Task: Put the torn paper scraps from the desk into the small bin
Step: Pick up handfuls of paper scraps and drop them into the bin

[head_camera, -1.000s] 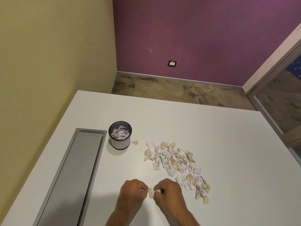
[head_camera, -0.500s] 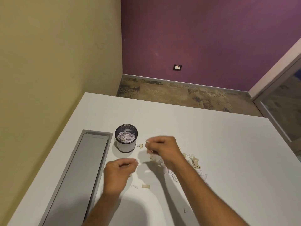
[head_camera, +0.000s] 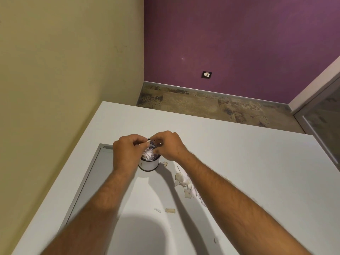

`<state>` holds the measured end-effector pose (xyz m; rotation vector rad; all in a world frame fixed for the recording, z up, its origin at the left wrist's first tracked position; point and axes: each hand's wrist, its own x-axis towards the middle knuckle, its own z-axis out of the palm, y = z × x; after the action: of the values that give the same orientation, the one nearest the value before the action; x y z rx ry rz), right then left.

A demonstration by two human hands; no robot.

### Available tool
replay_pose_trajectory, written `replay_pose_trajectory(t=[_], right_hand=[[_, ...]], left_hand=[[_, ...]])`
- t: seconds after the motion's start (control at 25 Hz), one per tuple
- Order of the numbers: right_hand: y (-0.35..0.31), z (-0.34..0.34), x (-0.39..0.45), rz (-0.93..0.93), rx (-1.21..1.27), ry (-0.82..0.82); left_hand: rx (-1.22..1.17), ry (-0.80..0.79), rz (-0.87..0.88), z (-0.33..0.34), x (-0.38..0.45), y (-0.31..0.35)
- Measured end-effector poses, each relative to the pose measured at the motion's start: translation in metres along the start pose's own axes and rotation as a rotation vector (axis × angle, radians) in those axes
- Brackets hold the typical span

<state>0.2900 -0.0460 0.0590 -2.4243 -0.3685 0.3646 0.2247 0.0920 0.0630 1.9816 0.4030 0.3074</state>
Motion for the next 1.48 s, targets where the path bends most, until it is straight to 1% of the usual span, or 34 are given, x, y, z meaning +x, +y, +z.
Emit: replay_pose_trajectory(t=[0.12,0.2,0.28,0.32,0.4,0.48,0.52,0.56,0.6,0.64,0.72,0.8,0.84,0.92,0.96,1.04,1.16,1.36,1.48], right_hand=[[0.011,-0.004,-0.010,0.013,0.162,0.041],[0.022,-0.008,-0.022,0.027,0.258,0.066],[0.036,-0.014,-0.042,0.085,0.408,0.110],[0.046,-0.018,-0.054,0.120,0.484,0.137],[0.069,-0.027,-0.084,0.181,0.563,0.208],[0.095,-0.035,-0.118,0.258,0.550,0.296],[0.109,-0.039,-0.135,0.304,0.509,0.341],[0.122,-0.041,-0.153,0.351,0.457,0.378],[0.135,-0.043,-0.172,0.396,0.405,0.408],[0.148,-0.044,-0.190,0.438,0.350,0.432],[0.170,-0.042,-0.222,0.521,0.190,0.427],[0.187,-0.037,-0.247,0.611,-0.006,0.313],[0.193,-0.033,-0.257,0.654,-0.088,0.233],[0.201,-0.025,-0.269,0.723,-0.162,0.119],[0.204,-0.020,-0.272,0.745,-0.154,0.099],[0.205,-0.011,-0.273,0.743,-0.122,0.113],[0.199,0.000,-0.267,0.661,-0.132,0.150],[0.180,0.020,-0.258,0.535,-0.120,0.144],[0.168,0.031,-0.257,0.414,-0.154,0.154]], left_hand=[[0.221,-0.066,0.082,0.013,0.014,-0.008],[0.413,-0.150,0.153,0.018,0.019,-0.015],[0.542,-0.215,0.201,0.021,0.019,-0.021],[0.540,-0.224,0.227,0.021,0.016,-0.023],[0.442,-0.208,0.312,0.022,0.003,-0.024],[0.355,-0.190,0.425,0.025,-0.020,-0.025],[0.339,-0.180,0.454,0.028,-0.032,-0.030],[0.336,-0.179,0.441,0.032,-0.045,-0.036],[0.344,-0.205,0.372,0.035,-0.058,-0.043],[0.374,-0.257,0.265,0.038,-0.070,-0.050],[0.536,-0.404,0.061,0.044,-0.093,-0.066],[0.688,-0.526,-0.034,0.050,-0.112,-0.075],[0.721,-0.551,-0.052,0.054,-0.121,-0.075],[0.708,-0.552,-0.057,0.062,-0.135,-0.073],[0.679,-0.552,-0.050,0.067,-0.141,-0.071],[0.627,-0.582,-0.011,0.080,-0.153,-0.066],[0.578,-0.664,0.060,0.103,-0.168,-0.058],[0.591,-0.788,0.172,0.137,-0.180,-0.046],[0.615,-0.878,0.242,0.148,-0.179,-0.042]])
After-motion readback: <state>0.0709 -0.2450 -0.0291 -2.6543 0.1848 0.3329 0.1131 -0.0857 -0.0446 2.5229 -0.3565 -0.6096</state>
